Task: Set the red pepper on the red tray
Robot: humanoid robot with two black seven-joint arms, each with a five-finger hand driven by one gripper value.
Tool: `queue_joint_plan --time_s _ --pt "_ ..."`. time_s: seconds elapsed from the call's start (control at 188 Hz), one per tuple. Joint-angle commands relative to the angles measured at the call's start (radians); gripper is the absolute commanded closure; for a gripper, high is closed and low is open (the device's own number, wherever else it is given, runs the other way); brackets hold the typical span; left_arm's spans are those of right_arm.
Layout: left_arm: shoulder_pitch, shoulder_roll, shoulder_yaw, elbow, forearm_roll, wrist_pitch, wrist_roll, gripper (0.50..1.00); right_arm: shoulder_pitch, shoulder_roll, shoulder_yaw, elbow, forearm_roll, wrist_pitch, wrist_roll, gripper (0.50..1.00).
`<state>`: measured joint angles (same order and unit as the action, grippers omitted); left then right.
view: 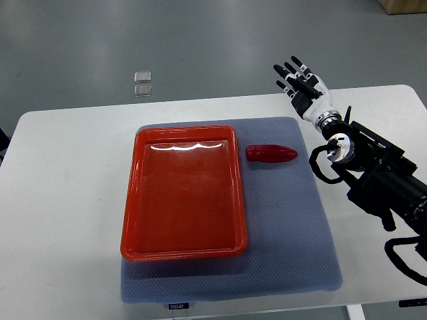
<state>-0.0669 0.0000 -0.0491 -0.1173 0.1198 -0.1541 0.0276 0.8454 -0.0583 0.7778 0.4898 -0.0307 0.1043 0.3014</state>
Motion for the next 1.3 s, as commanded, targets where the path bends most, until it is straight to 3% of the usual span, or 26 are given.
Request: queue_joint_plan --time_s 0.0,1.293 --pt "-0.001 0.0 -0.002 0.001 0.0 0.001 0.0 0.5 0.0 0.0 0.0 0.0 0.0 0.0 -0.001 0.585" --pt "0.007 0.0 0.006 0.007 0.001 -0.001 0.0 0.5 0.003 0.018 0.005 0.015 0.0 0.0 0.004 0.587"
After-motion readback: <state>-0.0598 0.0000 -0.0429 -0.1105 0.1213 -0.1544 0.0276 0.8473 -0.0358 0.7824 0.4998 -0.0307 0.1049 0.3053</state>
